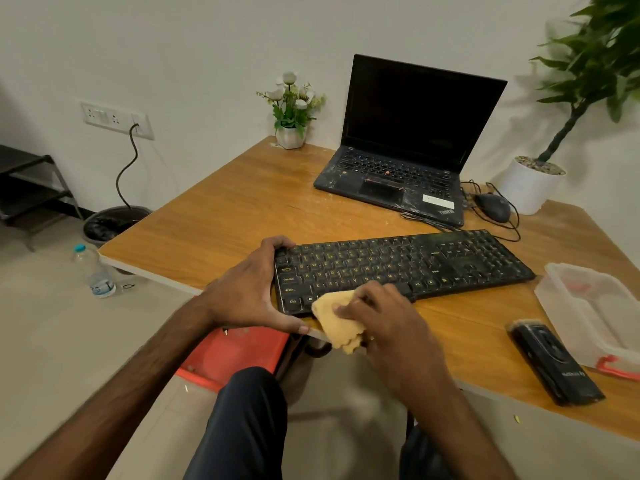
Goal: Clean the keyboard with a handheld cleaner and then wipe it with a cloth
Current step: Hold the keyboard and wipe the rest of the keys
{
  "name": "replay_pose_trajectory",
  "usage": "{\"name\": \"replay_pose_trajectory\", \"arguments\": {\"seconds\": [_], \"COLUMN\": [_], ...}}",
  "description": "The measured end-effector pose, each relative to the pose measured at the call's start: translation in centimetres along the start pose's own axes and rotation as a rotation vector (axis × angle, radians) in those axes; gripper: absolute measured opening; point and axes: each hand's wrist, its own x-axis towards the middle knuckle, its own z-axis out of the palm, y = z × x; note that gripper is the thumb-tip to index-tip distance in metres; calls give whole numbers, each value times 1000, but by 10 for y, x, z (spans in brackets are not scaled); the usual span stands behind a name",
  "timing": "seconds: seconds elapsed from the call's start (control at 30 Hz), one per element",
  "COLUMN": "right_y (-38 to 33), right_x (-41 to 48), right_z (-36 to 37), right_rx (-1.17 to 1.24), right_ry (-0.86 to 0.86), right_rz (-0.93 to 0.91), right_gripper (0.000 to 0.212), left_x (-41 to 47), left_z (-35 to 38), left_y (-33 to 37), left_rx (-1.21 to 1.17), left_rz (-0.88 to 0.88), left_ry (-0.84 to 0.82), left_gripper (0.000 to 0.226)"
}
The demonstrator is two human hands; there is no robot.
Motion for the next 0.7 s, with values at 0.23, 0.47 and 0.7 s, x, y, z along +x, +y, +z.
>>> {"name": "replay_pose_trajectory", "arguments": {"seconds": [0.23,0.47,0.7], "right_y": [-32,1,-34], "right_x": [19,14,42], "right_z": [22,3,17], "right_rx": [-62,-34,31], "right_ry": [98,32,18], "right_rz": [-228,-136,-119], "right_gripper": [31,51,39], "left_x": [1,2,4], "left_z": [0,0,-5], "left_y": [-2,-6,-11], "left_rx": [-32,2,-91], "left_rz": [18,13,14], "left_ry": [-28,-38,-113], "left_gripper": [119,132,129]}}
